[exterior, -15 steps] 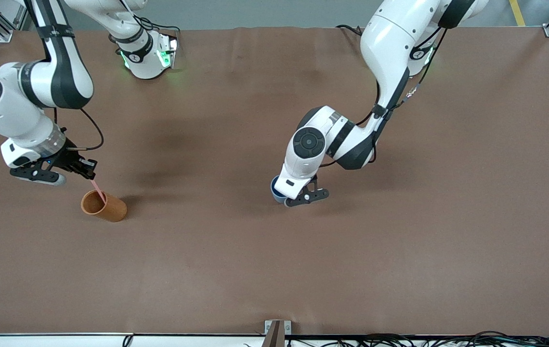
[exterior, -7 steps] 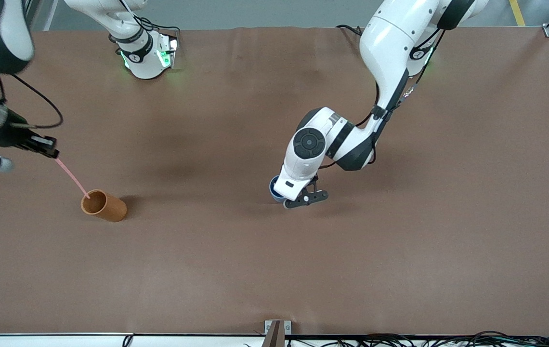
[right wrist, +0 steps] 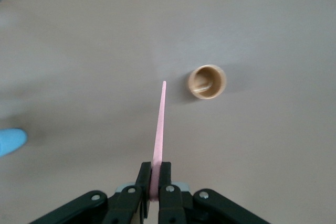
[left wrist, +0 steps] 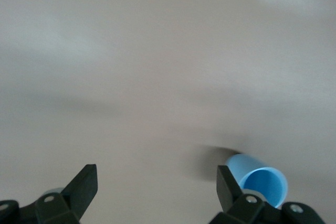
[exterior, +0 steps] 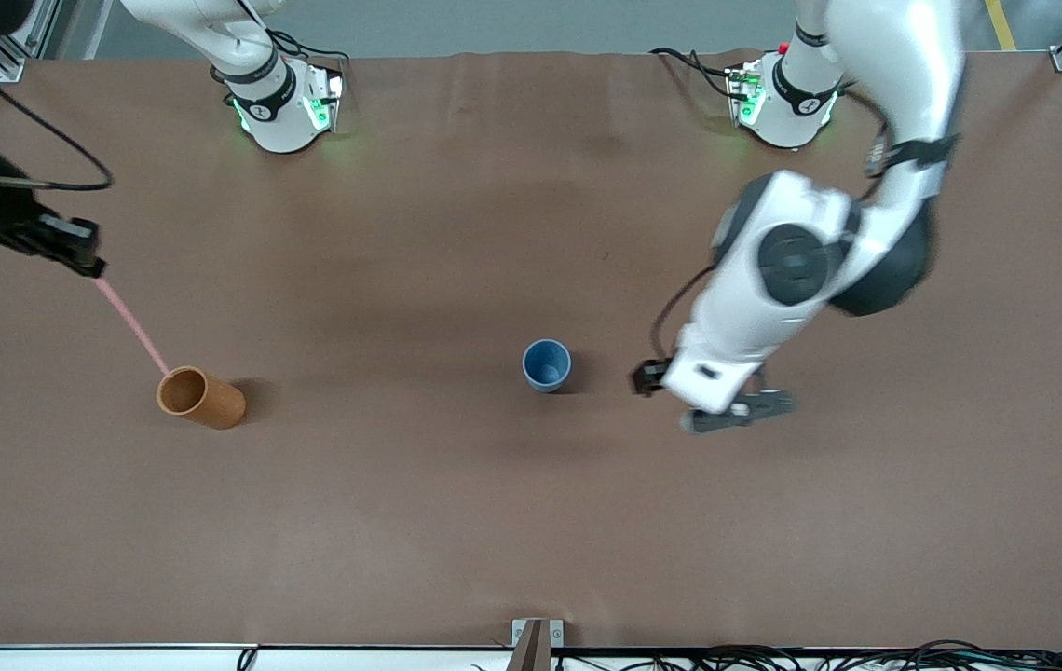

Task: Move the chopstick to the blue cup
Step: 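Carry the chopstick over the blue cup while the left gripper withdraws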

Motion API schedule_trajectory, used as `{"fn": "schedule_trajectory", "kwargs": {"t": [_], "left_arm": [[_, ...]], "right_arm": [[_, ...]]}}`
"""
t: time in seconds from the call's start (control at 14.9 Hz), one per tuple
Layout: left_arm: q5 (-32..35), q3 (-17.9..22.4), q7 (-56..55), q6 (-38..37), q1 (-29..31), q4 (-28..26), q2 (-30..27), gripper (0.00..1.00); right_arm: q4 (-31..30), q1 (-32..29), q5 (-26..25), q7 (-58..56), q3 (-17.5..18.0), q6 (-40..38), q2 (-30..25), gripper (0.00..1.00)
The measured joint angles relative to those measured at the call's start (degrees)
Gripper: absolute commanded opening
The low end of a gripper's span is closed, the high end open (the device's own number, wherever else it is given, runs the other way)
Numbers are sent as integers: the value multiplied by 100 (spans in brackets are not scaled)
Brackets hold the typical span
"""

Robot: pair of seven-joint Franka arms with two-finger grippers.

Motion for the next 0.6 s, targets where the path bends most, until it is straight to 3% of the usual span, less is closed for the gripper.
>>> {"fn": "schedule_trajectory", "kwargs": {"t": [0.34,0.6], "left_arm": [[0,-4,2573,-1097,1136,-48,-837,100],[0,-8,3054,-1609,1418,-119,-1554,100]], "right_arm": [[643,1728,3,2707,54,30,712,2],[1641,2799,304,4391,67,208,1791,2]]}}
